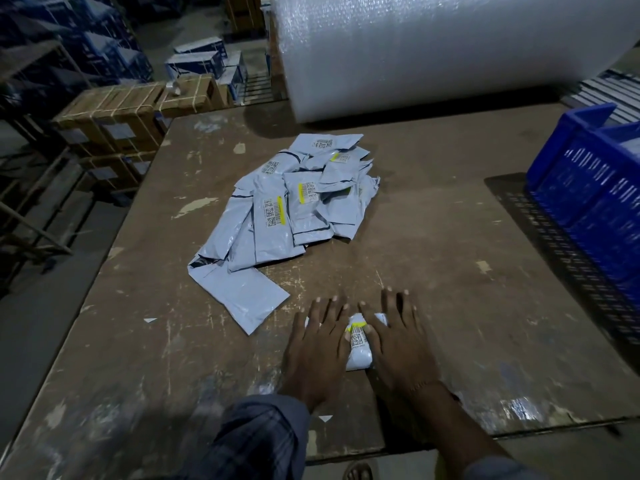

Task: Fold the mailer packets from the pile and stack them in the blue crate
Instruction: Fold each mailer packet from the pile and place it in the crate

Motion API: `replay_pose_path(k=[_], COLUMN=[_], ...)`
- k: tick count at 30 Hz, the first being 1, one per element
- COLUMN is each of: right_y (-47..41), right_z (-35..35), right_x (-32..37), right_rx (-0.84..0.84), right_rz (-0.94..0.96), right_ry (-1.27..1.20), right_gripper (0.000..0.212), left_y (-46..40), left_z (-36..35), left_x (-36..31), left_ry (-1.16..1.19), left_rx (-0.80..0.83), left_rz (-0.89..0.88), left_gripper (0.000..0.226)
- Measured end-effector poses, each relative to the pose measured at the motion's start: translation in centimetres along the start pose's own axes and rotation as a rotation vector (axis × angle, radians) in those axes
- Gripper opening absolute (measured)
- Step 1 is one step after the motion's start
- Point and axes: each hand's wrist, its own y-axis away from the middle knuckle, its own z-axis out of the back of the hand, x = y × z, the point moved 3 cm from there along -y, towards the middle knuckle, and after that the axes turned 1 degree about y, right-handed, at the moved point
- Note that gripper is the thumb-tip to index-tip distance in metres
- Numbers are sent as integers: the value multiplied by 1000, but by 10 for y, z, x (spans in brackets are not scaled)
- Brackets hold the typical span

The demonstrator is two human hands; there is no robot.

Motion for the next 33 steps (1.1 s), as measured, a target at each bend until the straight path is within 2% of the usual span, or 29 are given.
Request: replay_pose_path(k=[4,7,10,15,21,29,33], right_y=[-13,9,32,29,26,5,26], right_z=[-1,1,1,6,3,-1,6], right_x=[-1,-1,0,1,3,1,8], right_rx=[18,-24,-25,40,12,24,19], right_rz=[-47,-3,9,-25,-99,-24,6], right_ry=[30,71,95,58,60,127,163], right_gripper=[51,57,51,53,56,59,56], left_y=[9,5,-1,-3,4,3,-7], left_z=[3,6,6,10,4,-6,-2], left_x=[-5,-1,0,-5,-5,-15,-12], left_ry=[15,25,71,179,100,-14,10], left_rx=[24,32,69,109,41,-6,-42], left_rz=[43,59,114,259,188,230,152], left_gripper=[59,63,64,89,81,70,65])
